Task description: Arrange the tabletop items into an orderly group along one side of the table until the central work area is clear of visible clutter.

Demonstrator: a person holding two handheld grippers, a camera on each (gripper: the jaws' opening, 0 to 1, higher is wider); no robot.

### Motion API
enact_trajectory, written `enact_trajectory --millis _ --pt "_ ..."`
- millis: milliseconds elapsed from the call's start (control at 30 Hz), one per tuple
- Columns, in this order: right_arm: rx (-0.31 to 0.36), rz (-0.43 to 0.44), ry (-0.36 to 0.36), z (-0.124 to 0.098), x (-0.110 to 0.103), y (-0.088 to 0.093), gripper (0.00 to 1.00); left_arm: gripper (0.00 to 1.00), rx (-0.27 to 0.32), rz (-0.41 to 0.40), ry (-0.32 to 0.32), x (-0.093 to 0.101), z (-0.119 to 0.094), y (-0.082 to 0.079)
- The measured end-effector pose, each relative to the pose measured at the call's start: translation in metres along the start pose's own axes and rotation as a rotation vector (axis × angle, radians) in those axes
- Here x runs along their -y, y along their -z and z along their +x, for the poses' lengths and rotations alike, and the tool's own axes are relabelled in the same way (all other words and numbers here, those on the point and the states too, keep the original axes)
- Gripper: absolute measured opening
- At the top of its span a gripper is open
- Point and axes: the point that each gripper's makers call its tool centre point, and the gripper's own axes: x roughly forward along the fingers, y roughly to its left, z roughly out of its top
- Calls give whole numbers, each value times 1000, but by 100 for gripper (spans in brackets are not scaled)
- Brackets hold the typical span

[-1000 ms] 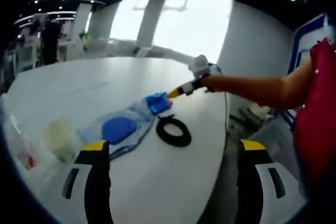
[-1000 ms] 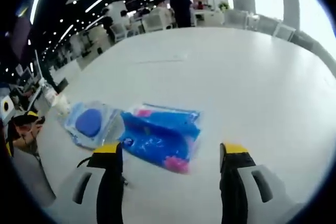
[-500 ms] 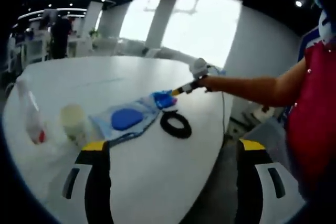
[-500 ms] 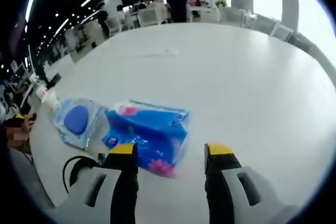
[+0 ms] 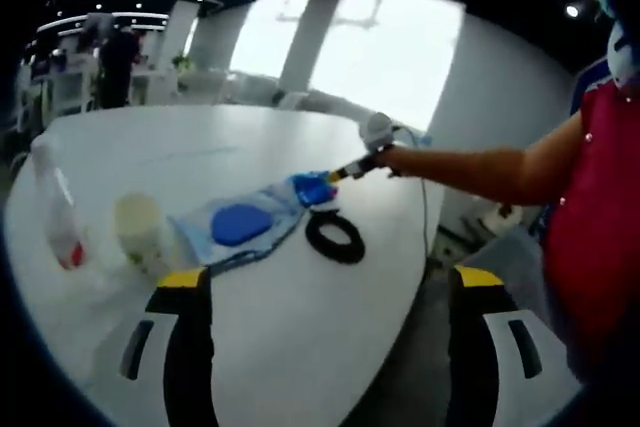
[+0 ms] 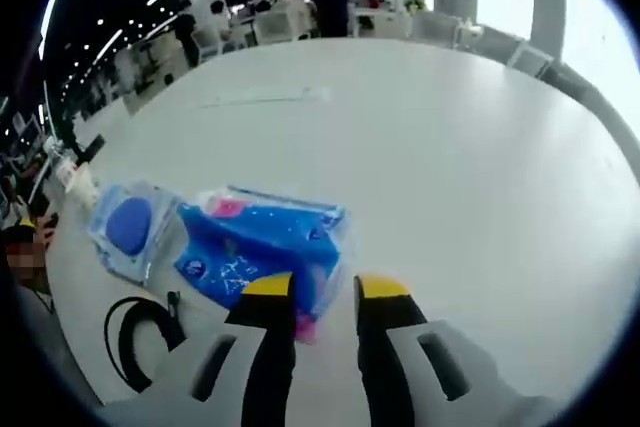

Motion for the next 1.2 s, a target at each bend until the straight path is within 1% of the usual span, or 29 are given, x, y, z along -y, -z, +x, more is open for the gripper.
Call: enact_trajectory --millis 67,200,400,467,633,933,1000,1033,1100,1200 --pt "-2 2 2 1 1 0 20 95 0 0 2 1 0 0" --pt "-12 -2 7 2 1 3 12 95 2 -2 1 0 0 -1" --pt "-9 2 20 2 5 3 6 94 -1 -6 -2 -1 0 0" --pt "-5 6 21 2 4 3 3 94 -2 -8 -2 0 0 0" --pt "-3 27 13 0 4 4 2 94 -4 -7 -2 -1 0 1" --pt "3 29 3 -8 7 6 1 93 -7 -3 2 1 2 1" --pt "21 52 3 -11 9 4 1 93 -9 -2 3 1 2 2" --pt "40 92 -9 -12 8 2 1 93 -11 -1 3 1 2 2" --pt "46 112 -19 -14 9 1 1 93 -10 0 4 1 2 2" --pt "39 100 -12 -16 12 4 1 93 -10 1 4 1 1 2"
